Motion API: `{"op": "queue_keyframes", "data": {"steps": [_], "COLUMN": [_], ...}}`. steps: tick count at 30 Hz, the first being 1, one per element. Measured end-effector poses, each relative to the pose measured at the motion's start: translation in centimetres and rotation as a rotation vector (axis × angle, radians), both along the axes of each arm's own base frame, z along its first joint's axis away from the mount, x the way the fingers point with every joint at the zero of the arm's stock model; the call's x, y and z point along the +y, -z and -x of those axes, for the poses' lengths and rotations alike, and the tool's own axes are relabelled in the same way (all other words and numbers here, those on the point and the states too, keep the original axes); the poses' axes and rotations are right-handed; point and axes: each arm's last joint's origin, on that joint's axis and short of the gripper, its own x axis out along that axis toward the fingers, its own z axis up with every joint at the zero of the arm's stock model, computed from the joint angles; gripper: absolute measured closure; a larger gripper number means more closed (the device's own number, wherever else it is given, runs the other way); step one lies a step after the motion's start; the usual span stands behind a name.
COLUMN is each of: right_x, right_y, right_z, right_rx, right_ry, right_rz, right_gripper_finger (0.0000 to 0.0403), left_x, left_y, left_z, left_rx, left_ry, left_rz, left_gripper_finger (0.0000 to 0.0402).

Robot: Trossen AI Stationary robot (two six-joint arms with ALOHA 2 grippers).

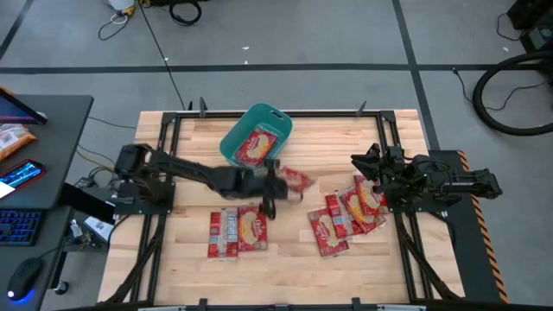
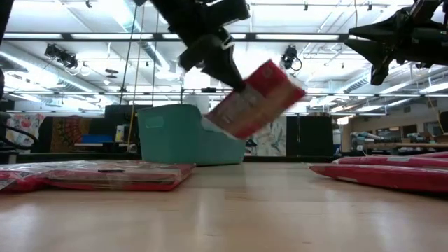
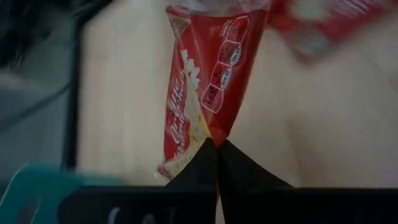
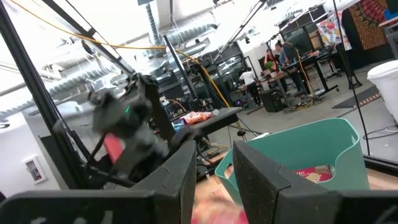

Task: Sort popcorn bags into baskets
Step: Put the red popcorn bag into the blue bin

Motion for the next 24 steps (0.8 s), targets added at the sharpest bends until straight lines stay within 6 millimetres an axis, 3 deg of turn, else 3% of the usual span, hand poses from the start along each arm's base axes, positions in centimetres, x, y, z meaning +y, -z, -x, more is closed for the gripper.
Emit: {"op": "queue_keyframes", "data": {"steps": [5,10,19,24], "right_x": [0.0,0.0,0.0,0.0], "right_y": [0.0,0.0,-0.1,-0.1], "right_z": [0.0,0.0,0.0,0.0], "right_rx": [0.001,0.001,-0.014,-0.015], "right_ry": [0.000,-0.002,-0.002,-0.001], "right_rz": [0.000,0.000,0.001,0.001], "right_gripper_finger": [0.0291,0.0291,0.0291,0.0291], "left_x": [3.3,7.4,14.7,16.8], "left_y": [-4.6,-7.4,-6.2,-5.8], "left_z": [0.6,1.5,4.5,4.7], "left_rx": [-0.160,-0.108,0.032,0.002], "left_ry": [-0.282,-0.557,-0.882,-0.938], "left_rz": [0.149,0.272,0.493,0.495], "left_gripper_finger": [0.0400,0.0401,0.0398,0.0383]}}
